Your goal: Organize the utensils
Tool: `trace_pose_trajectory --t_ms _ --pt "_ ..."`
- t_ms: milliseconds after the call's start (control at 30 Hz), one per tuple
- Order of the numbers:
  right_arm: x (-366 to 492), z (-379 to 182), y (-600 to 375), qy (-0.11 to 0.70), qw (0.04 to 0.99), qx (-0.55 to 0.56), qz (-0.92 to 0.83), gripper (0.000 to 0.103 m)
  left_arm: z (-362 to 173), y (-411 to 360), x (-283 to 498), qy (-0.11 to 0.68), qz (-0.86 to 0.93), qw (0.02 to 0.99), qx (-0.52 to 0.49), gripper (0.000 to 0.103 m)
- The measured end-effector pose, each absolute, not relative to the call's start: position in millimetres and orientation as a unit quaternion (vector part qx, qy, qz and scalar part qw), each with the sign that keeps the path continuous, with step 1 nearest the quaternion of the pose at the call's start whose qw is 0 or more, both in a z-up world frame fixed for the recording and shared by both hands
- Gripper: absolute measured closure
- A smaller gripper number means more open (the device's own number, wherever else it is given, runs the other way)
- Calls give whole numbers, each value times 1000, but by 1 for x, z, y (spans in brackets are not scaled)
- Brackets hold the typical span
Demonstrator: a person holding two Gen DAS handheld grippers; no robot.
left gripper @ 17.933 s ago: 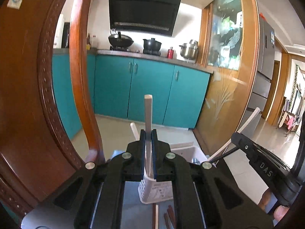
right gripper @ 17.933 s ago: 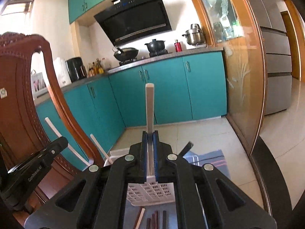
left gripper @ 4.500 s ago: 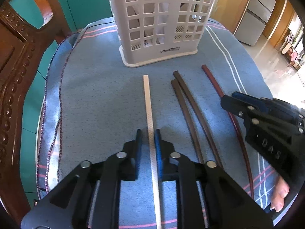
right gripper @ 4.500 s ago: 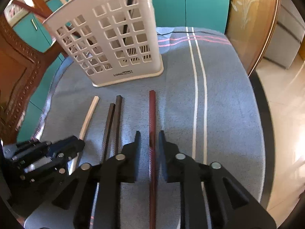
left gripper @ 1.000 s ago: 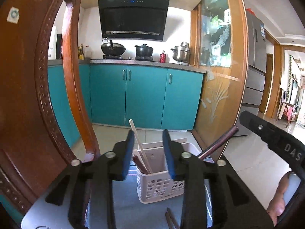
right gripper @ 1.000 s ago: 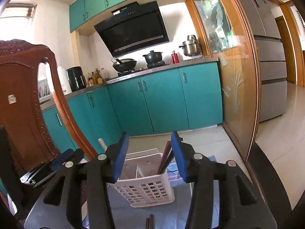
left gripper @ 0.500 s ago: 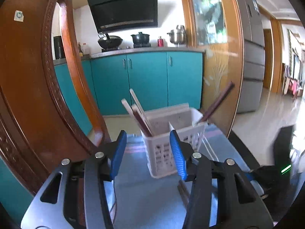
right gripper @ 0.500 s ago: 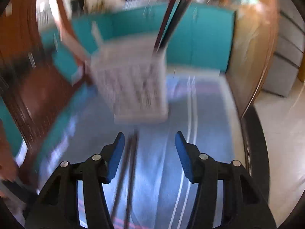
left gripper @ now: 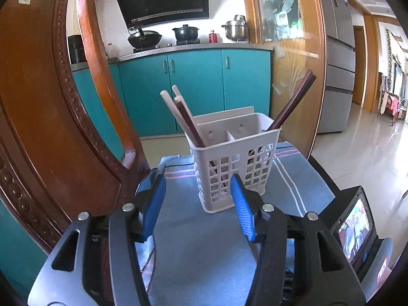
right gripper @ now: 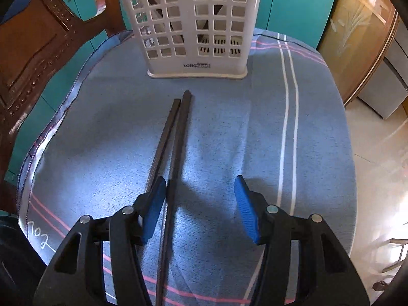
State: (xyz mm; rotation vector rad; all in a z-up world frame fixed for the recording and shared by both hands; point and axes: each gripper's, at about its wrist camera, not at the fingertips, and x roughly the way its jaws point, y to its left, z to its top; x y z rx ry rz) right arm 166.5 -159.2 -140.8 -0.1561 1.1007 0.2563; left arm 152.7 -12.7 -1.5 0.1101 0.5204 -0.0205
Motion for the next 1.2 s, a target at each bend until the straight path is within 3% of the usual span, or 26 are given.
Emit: trace_pose_trajectory --t_ms 67,133,167,200,533,767,900,1033,1100,1167,1200 --pt "169 -140 -155 518 844 -75 122 58 -5 -10 155 266 -6 963 52 49" --pt "170 -138 -153 515 844 -70 131 86 -9 -8 159 277 -3 960 47 49" --pt "170 -136 -156 516 844 -68 132 94 -11 -6 162 286 -1 957 44 49" --pt "170 -137 -156 518 843 -67 133 95 -14 -5 163 293 0 955 41 49" --pt "177 -123 -190 515 847 45 124 97 -31 -5 173 339 8 940 33 46" --pt "191 -130 -221 546 833 60 67 96 -66 -8 189 428 -48 902 -4 42" --pt "188 -120 -232 531 844 62 51 76 -87 -19 194 463 -65 884 -7 42" --pt "191 -115 -241 517 852 66 38 76 -108 -42 192 494 -96 864 2 42" --pt "194 -116 -240 515 854 62 38 76 -118 -53 191 509 -108 854 14 46" --pt "194 -114 -236 508 858 58 45 76 -126 -60 189 518 -110 848 24 64" --pt "195 -114 -233 503 862 53 47 76 -131 -64 189 524 -111 844 32 66"
